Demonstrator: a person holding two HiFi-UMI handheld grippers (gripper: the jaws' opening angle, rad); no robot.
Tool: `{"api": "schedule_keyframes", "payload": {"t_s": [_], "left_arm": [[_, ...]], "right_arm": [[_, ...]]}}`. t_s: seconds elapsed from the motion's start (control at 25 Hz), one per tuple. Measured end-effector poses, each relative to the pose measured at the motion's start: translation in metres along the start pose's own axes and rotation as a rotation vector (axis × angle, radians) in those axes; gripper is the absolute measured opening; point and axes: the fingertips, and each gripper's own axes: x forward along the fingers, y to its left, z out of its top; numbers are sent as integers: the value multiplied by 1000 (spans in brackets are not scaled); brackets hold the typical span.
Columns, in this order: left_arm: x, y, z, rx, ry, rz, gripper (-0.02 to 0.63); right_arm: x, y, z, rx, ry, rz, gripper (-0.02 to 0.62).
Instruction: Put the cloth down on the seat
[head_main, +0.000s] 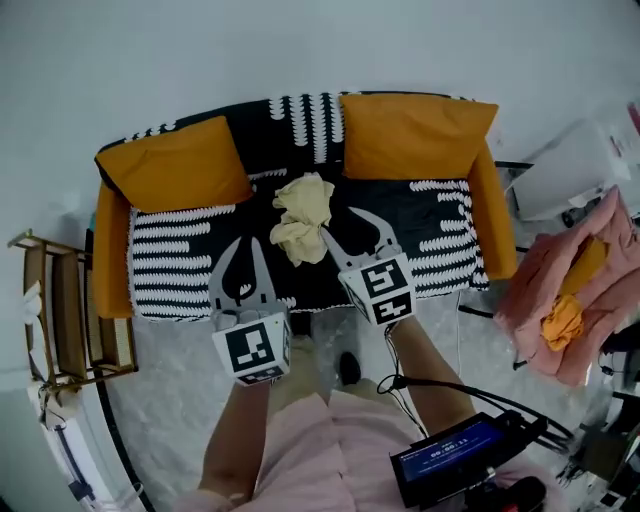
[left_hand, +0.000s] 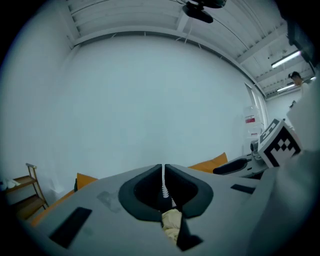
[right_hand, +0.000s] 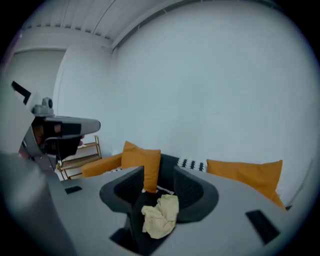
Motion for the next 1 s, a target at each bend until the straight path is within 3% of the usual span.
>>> {"api": "schedule_keyframes", "payload": {"t_s": [0.2,0.4,0.64,1.0], "left_arm": [[-29,-13,62,5,-89,9,25],[-56,-26,111,14,-183,-4,25],[-74,-35,144,-2,-246,-5,25],[-83,-40,160,1,-266,2,25]], "right_arm": [[-62,17,76,-20,-189,-30,93],[-111,27,127,-30,-331,-77,0],[-146,39,163,-79,-441,-88,0],[-159,48,184,-103,-495,-74,0]]}}
